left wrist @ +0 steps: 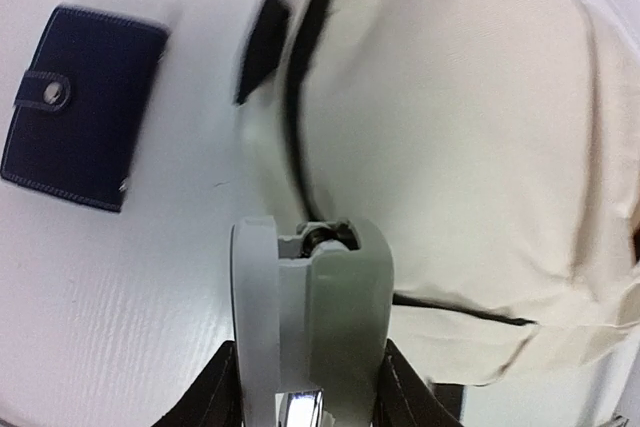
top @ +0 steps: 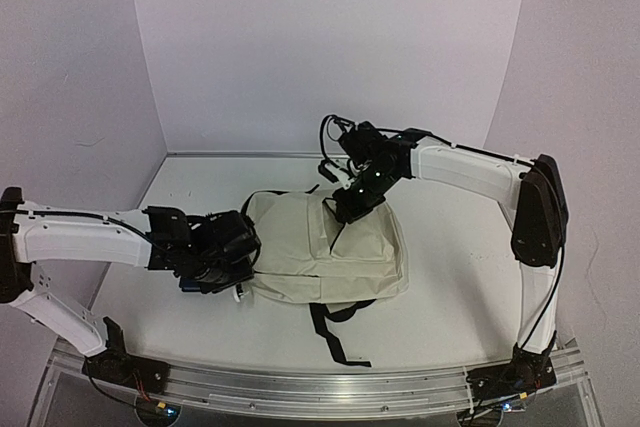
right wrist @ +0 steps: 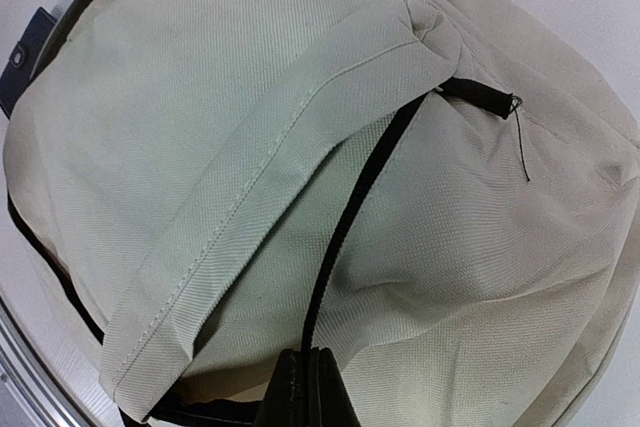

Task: Pack the student bag
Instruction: Pick up the stationery from the center of the board, then place the stationery in the student bag.

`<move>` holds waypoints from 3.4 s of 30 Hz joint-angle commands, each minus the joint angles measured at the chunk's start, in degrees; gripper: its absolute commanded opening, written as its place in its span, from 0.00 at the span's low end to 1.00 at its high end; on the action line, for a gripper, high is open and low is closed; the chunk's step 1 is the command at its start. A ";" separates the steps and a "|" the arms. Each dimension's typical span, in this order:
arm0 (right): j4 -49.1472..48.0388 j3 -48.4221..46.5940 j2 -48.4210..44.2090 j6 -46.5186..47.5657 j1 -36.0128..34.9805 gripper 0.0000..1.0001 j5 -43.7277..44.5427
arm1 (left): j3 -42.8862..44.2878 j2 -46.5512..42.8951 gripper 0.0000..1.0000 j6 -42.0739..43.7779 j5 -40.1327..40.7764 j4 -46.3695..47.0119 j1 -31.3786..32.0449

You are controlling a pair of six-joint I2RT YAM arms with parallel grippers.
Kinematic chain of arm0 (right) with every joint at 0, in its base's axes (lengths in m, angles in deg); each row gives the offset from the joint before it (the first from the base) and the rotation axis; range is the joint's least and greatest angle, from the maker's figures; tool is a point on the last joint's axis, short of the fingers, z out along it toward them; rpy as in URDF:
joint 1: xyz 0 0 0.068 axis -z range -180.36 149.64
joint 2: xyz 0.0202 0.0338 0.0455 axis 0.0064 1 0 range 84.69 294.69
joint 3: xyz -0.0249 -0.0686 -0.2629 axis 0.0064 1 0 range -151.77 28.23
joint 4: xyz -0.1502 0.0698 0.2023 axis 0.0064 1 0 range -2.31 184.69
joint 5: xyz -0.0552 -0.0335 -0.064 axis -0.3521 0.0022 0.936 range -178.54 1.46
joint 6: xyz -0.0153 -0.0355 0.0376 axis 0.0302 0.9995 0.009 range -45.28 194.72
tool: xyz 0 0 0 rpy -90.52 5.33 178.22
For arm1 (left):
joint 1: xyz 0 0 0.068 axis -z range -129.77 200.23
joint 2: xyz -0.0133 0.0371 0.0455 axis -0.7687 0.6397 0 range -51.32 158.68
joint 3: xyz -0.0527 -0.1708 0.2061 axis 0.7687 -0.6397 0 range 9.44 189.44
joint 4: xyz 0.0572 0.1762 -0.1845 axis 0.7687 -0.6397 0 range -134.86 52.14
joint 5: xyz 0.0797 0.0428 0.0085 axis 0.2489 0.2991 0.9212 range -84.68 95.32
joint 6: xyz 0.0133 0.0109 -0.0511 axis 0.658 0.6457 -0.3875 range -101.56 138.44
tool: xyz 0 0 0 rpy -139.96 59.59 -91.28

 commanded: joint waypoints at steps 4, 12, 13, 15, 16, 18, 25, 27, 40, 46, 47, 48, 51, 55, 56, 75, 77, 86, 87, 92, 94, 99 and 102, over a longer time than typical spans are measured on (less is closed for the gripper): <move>0.60 -3.90 -2.04 -4.45 3.01 0.00 -6.10 | 11.03 0.03 0.28 22.07 5.07 13.55 -2.67; -0.33 -5.17 -2.71 -7.20 4.75 0.00 -11.61 | 18.79 9.31 0.28 32.93 -0.97 30.48 -7.33; -0.46 -5.14 -2.75 -7.60 4.78 0.00 -11.83 | 19.58 10.72 0.28 33.19 -1.66 32.09 -7.77; -0.67 -4.84 -2.82 -8.13 4.76 0.00 -13.01 | 20.88 12.98 0.27 33.38 -2.21 34.79 -8.72; -0.69 -4.68 -2.84 -8.51 4.73 0.00 -13.37 | 21.52 14.20 0.28 33.37 -2.98 36.41 -9.53; -0.85 -4.27 -2.84 -8.97 4.76 0.00 -13.99 | 23.39 16.88 0.27 33.12 -4.24 38.11 -10.23; -1.32 -4.22 -2.93 -9.43 4.80 0.00 -14.14 | 25.36 24.56 0.28 28.29 -9.75 46.60 -10.69; -1.35 -4.33 -2.86 -9.65 4.79 0.00 -13.90 | 25.24 26.64 0.29 26.05 -11.56 48.49 -10.88; -2.16 -3.85 -3.55 -10.44 5.05 0.00 -10.76 | 24.96 32.34 0.37 13.59 -7.18 48.38 -8.87; -2.40 -3.69 -3.62 -10.72 5.46 0.00 -6.42 | 24.06 30.60 0.49 11.19 -8.07 45.69 -7.05; -2.42 -3.61 -3.73 -10.66 5.48 0.00 -5.84 | 23.73 30.14 0.53 11.04 -8.06 45.60 -6.75; -2.42 -3.52 -3.86 -10.55 5.48 0.00 -5.44 | 23.44 29.64 0.56 11.04 -7.98 45.53 -6.40; -2.50 -3.12 -4.07 -10.44 5.55 0.00 -5.38 | 22.14 27.57 0.63 11.74 -6.90 45.06 -5.47; -2.58 -2.52 -4.32 -10.36 5.57 0.00 -5.99 | 19.22 23.36 0.67 12.70 -4.91 43.89 -5.29; -2.58 -2.39 -4.34 -10.30 5.61 0.00 -6.10 | 18.83 22.35 0.68 13.37 -4.34 43.15 -5.28; -3.42 -2.91 -4.48 -9.53 5.57 0.00 -8.51 | 19.70 21.91 0.35 25.31 -12.15 40.11 -11.62; -3.43 -2.93 -4.62 -9.37 5.57 0.00 -8.73 | 19.52 23.47 0.32 24.35 -14.02 42.82 -12.04; -3.56 -2.84 -5.11 -9.08 5.58 0.00 -10.38 | 22.04 32.65 0.22 23.88 -23.61 50.47 -12.40; -3.56 -2.83 -5.06 -9.08 5.57 0.00 -10.65 | 22.47 33.56 0.22 24.34 -25.46 51.98 -12.42; -3.55 -2.72 -4.92 -8.87 5.57 0.00 -10.94 | 24.90 36.60 0.23 28.30 -32.08 56.95 -12.27; -3.56 -2.76 -4.79 -8.86 5.57 0.00 -10.77 | 26.28 37.56 0.23 29.04 -34.02 56.57 -12.36; -3.67 -2.32 -4.96 -8.55 5.59 0.00 -9.88 | 23.60 34.60 0.34 28.30 -31.61 53.38 -12.32; -3.76 -1.66 -5.04 -8.32 5.64 0.00 -9.78 | 20.35 27.97 0.50 28.32 -25.10 46.28 -12.03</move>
